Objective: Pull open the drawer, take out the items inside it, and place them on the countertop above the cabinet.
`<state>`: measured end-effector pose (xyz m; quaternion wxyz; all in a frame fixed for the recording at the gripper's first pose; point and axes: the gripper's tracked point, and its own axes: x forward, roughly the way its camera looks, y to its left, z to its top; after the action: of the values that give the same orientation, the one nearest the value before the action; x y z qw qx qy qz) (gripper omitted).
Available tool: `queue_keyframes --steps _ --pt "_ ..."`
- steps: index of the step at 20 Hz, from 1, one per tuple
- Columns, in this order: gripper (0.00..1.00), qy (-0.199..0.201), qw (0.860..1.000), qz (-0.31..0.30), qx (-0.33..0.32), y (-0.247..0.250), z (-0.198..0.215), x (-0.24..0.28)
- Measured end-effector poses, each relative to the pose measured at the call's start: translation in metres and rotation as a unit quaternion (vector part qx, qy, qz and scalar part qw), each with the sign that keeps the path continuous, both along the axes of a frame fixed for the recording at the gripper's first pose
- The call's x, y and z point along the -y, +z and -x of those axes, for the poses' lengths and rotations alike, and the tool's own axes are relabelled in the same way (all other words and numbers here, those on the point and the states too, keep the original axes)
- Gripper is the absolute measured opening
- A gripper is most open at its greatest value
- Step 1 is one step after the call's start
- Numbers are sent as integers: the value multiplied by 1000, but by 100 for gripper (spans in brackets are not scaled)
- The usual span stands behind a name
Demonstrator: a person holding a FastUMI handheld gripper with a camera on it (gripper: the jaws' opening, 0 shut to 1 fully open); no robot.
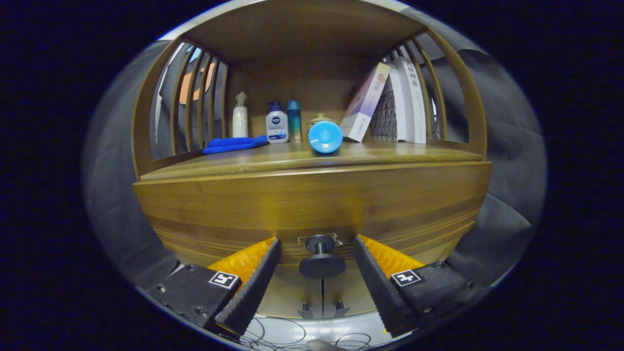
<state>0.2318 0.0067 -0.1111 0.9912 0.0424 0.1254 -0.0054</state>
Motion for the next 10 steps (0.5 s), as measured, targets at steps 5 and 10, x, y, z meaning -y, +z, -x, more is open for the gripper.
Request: queue_keyframes --steps 5,10 --pt "99 3 1000 8 5 0 -9 0" --pt "100 7 997 50 -51 -21 -1 4"
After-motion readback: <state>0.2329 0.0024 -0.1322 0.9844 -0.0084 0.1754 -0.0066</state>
